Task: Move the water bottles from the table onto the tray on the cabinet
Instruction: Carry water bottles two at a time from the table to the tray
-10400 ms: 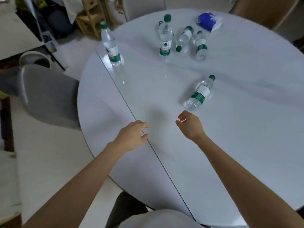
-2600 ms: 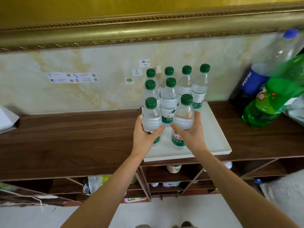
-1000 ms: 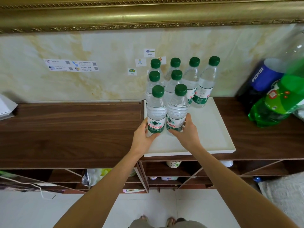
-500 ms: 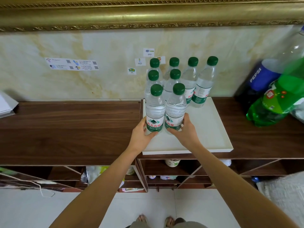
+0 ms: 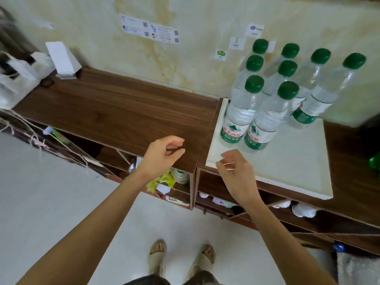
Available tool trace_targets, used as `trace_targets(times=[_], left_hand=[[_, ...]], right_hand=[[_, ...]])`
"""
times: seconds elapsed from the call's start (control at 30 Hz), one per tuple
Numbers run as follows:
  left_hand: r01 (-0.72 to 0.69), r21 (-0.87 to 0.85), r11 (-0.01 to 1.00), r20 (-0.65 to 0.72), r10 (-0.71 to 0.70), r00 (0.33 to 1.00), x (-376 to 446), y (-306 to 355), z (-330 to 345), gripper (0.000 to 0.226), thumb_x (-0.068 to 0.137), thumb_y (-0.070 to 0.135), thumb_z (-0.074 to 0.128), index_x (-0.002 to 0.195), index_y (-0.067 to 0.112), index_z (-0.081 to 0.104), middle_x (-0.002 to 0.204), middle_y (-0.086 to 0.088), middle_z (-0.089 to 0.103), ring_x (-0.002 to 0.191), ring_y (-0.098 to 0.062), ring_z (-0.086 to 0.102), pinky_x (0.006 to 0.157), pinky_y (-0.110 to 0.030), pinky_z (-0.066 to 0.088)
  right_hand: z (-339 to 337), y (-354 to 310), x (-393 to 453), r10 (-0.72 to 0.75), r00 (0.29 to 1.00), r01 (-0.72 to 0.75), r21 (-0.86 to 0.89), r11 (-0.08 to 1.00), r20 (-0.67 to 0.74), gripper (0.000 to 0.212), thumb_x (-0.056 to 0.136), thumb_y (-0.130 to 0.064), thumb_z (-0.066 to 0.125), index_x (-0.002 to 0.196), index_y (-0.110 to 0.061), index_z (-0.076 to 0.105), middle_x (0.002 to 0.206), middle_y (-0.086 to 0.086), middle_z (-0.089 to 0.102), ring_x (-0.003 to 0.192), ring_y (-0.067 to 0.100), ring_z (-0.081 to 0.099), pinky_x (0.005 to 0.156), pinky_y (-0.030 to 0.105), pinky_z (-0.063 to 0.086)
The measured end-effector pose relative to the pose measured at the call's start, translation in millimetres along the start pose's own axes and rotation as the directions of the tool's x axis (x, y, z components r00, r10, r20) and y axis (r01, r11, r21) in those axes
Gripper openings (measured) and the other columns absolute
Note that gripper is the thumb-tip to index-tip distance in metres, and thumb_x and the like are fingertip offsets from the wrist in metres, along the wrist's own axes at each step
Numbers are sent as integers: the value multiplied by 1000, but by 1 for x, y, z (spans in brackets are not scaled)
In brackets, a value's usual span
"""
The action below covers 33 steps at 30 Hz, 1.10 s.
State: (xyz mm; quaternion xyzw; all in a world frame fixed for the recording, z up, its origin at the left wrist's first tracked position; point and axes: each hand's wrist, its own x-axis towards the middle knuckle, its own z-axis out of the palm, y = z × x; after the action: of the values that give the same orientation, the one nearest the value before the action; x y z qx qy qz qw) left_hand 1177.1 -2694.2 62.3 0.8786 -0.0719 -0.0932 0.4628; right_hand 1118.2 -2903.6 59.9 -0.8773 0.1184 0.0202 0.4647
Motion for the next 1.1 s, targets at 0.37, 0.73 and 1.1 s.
trace_targets(times=[0.37, 0.73, 1.1], left_hand=[[210, 302, 930, -237, -140, 961, -135, -127, -160, 37, 91, 31, 62, 126, 19, 60, 124, 2, 65, 103, -14, 64, 88, -27, 50], [569, 241, 786, -511, -395, 763, -309, -296, -387, 36, 93, 35, 57, 127, 26, 56, 125, 9, 64, 118, -14, 57, 94, -38, 50], [717, -56, 695, -707, -535, 463, -343, -453, -608, 35, 91, 34, 60, 124, 24, 57, 120, 7, 66, 113, -14, 59, 93, -39, 50]], right_hand=[[203, -128, -20, -320, 836, 446, -211, 870, 446, 18, 88, -21, 62, 102, -10, 61, 97, 6, 70, 96, 26, 63, 79, 32, 45], [493, -304, -98, -462, 591, 652, -54, 756, 661, 16, 85, -21, 64, 97, -12, 62, 90, 6, 69, 85, 26, 66, 81, 40, 52], [776, -484, -98, -542, 307, 775, 125, 619, 782, 16, 84, -19, 65, 98, -11, 63, 87, 1, 63, 85, 23, 64, 81, 33, 51]])
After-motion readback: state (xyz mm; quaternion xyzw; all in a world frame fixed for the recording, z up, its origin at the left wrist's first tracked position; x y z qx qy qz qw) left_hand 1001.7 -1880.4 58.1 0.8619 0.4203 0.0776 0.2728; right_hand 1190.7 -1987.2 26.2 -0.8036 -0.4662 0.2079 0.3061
